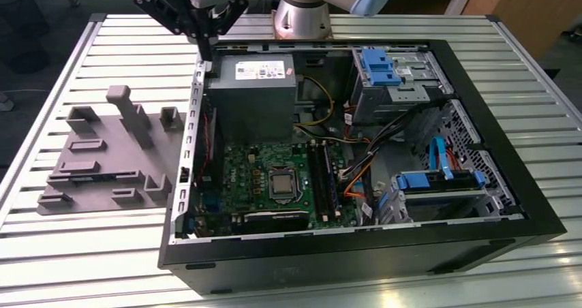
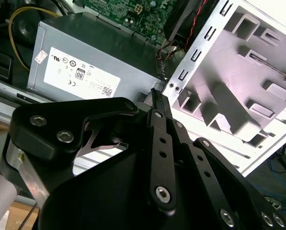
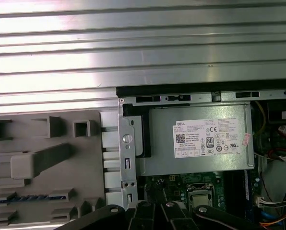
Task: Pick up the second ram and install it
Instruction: 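Reach for the second ram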
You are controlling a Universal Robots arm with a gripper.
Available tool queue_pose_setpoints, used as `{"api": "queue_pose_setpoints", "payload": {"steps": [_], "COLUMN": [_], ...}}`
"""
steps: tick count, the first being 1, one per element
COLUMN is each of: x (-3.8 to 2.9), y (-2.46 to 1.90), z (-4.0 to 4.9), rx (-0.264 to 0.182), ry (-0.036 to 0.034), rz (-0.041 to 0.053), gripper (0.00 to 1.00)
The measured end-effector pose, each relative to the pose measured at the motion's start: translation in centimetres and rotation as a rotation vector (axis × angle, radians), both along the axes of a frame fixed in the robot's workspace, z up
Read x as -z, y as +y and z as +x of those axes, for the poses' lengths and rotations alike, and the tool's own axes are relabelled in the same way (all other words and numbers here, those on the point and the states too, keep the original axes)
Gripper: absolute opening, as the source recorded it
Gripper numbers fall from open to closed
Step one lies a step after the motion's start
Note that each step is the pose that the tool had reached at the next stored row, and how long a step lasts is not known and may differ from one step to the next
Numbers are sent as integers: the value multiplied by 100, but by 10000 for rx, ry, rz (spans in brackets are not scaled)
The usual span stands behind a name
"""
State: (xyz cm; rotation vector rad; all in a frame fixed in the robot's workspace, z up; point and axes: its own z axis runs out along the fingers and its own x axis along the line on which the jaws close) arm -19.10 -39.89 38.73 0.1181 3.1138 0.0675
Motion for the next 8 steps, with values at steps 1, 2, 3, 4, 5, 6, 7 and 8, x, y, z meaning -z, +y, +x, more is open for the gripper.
{"api": "queue_pose_setpoints", "payload": {"steps": [1,2,3,4,5,6,7,8], "x": [0,0,1,1,1,1,1,1], "y": [0,0,0,0,0,0,0,0], "z": [-4,-9,-19,-21,-23,-25,-27,-28], "rx": [-1,-1,0,-1,0,0,0,0], "ry": [0,0,0,1,0,0,0,0], "rz": [0,0,0,0,0,1,1,1], "gripper": [11,11,11,11,11,11,11,11]}}
